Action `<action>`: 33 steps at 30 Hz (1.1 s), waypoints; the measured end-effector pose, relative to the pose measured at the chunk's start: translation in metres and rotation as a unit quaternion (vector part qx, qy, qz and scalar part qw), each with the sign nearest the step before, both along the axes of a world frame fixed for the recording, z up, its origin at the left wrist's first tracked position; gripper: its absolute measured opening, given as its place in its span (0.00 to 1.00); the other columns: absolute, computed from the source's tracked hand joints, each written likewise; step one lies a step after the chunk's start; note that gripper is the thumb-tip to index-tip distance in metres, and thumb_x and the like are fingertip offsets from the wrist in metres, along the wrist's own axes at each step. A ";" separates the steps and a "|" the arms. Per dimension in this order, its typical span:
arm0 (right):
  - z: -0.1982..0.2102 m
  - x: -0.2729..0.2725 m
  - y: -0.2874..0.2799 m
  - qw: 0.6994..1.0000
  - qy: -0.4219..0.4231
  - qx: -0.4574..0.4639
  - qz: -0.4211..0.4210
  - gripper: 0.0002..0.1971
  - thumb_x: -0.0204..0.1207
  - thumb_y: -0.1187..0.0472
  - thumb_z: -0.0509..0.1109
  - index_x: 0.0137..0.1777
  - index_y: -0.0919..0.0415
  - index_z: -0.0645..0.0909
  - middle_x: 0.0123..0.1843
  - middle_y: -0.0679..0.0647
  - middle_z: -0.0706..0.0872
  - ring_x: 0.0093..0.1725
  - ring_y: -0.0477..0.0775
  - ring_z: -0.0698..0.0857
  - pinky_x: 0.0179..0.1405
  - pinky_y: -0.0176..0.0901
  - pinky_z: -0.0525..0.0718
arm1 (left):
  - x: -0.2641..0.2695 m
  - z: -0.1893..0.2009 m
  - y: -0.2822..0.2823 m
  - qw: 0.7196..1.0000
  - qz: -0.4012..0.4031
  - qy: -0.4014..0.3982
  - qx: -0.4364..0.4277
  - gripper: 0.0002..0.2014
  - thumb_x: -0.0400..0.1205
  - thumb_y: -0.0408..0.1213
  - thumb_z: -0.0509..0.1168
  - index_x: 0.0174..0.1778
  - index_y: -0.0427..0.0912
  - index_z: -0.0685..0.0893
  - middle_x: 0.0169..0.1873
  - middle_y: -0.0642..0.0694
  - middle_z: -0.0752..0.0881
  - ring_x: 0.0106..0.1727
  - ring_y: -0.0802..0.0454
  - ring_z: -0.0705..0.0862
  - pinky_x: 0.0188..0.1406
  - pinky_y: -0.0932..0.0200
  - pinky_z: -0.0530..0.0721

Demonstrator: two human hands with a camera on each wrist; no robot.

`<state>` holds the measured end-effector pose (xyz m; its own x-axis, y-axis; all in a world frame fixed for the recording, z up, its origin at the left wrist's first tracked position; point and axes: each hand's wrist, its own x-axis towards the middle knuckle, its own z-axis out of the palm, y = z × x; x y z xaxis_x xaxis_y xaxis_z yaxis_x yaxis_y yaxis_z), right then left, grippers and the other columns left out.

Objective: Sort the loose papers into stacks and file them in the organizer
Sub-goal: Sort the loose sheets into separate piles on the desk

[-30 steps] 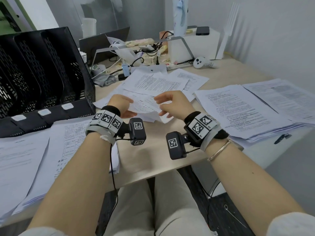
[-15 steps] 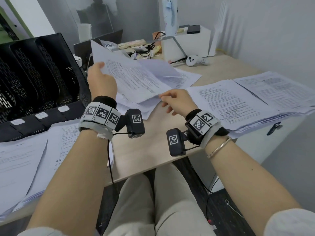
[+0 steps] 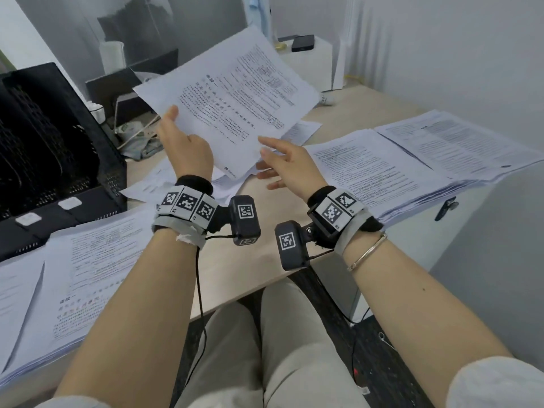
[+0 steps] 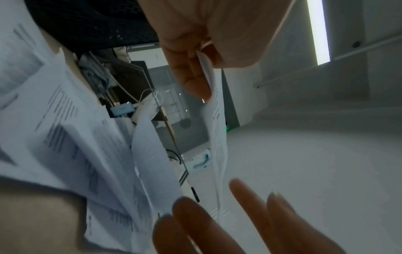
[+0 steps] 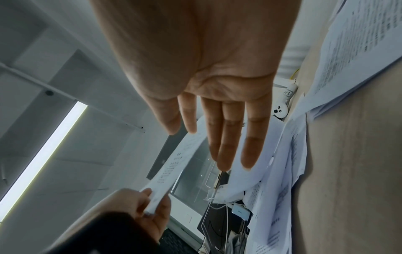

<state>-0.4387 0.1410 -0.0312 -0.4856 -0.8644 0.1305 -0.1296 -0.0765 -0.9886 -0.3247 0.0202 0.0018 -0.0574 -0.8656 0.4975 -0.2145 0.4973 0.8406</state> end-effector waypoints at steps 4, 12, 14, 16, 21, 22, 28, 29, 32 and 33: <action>-0.004 -0.008 0.000 0.999 -0.007 -0.009 -0.034 0.19 0.82 0.59 0.65 0.72 0.58 0.75 0.47 0.55 0.86 0.42 0.52 0.88 0.47 0.50 0.89 | -0.021 -0.012 0.007 0.998 -0.057 -0.009 0.028 0.28 0.79 0.16 0.48 0.76 0.34 0.64 0.75 0.40 0.65 0.76 0.51 0.65 0.61 0.89 0.60; -0.018 -0.037 0.005 0.986 0.011 -0.011 -0.169 0.18 0.78 0.74 0.62 0.65 0.63 0.81 0.63 0.54 0.79 0.39 0.38 0.83 0.42 0.33 0.88 | -0.042 -0.032 0.014 0.989 -0.129 -0.032 0.066 0.26 0.78 0.21 0.53 0.74 0.40 0.68 0.71 0.46 0.70 0.70 0.42 0.75 0.73 0.49 0.73; -0.022 -0.041 0.004 0.982 0.014 -0.015 -0.189 0.19 0.76 0.76 0.59 0.62 0.61 0.82 0.65 0.54 0.80 0.48 0.44 0.85 0.45 0.42 0.89 | -0.043 -0.037 0.013 0.985 -0.147 -0.034 0.082 0.26 0.77 0.24 0.56 0.72 0.43 0.69 0.69 0.48 0.72 0.63 0.41 0.79 0.66 0.44 0.80; -0.026 -0.043 0.003 0.977 0.021 -0.010 -0.210 0.21 0.75 0.78 0.57 0.60 0.59 0.84 0.65 0.54 0.81 0.50 0.52 0.87 0.46 0.51 0.90 | -0.042 -0.041 0.012 0.983 -0.156 -0.033 0.095 0.26 0.77 0.25 0.57 0.72 0.44 0.70 0.68 0.51 0.71 0.61 0.44 0.81 0.60 0.44 0.84; -0.030 -0.047 -0.002 0.975 0.022 -0.003 -0.222 0.25 0.73 0.79 0.55 0.49 0.50 0.85 0.59 0.52 0.85 0.49 0.55 0.88 0.44 0.56 0.90 | -0.033 -0.042 0.010 0.979 -0.161 -0.003 0.121 0.26 0.80 0.20 0.56 0.73 0.45 0.66 0.70 0.45 0.70 0.51 0.49 0.85 0.48 0.53 0.89; -0.029 -0.045 -0.002 0.975 0.026 -0.002 -0.221 0.25 0.72 0.80 0.55 0.48 0.50 0.85 0.56 0.50 0.85 0.48 0.55 0.88 0.44 0.56 0.90 | -0.030 -0.042 0.007 0.981 -0.153 0.006 0.122 0.26 0.81 0.21 0.56 0.74 0.45 0.66 0.69 0.45 0.72 0.49 0.51 0.85 0.47 0.54 0.89; -0.019 -0.033 -0.002 0.979 0.038 -0.010 -0.200 0.25 0.71 0.81 0.53 0.44 0.56 0.87 0.50 0.50 0.84 0.40 0.53 0.87 0.30 0.42 0.88 | -0.003 -0.038 -0.009 0.978 -0.110 0.040 0.171 0.24 0.82 0.24 0.58 0.73 0.43 0.66 0.63 0.42 0.72 0.50 0.53 0.82 0.43 0.60 0.88; -0.018 -0.030 -0.003 0.979 0.050 -0.009 -0.200 0.26 0.70 0.81 0.53 0.43 0.55 0.87 0.50 0.51 0.85 0.34 0.48 0.84 0.28 0.38 0.85 | 0.003 -0.038 -0.011 0.978 -0.102 0.043 0.176 0.23 0.82 0.25 0.58 0.72 0.43 0.67 0.64 0.42 0.73 0.52 0.51 0.81 0.44 0.60 0.88; -0.018 -0.023 -0.006 0.978 0.070 -0.007 -0.198 0.27 0.67 0.82 0.52 0.42 0.54 0.88 0.52 0.53 0.87 0.24 0.39 0.75 0.22 0.26 0.71 | 0.021 -0.040 -0.015 0.978 -0.079 0.047 0.187 0.20 0.80 0.26 0.58 0.69 0.41 0.71 0.63 0.43 0.76 0.56 0.51 0.80 0.49 0.55 0.87; -0.018 -0.021 -0.007 0.978 0.071 -0.004 -0.198 0.28 0.67 0.83 0.52 0.41 0.53 0.88 0.53 0.53 0.87 0.28 0.42 0.77 0.22 0.25 0.70 | 0.027 -0.041 -0.016 0.979 -0.073 0.042 0.188 0.19 0.80 0.26 0.58 0.67 0.40 0.74 0.60 0.44 0.78 0.55 0.51 0.80 0.52 0.52 0.87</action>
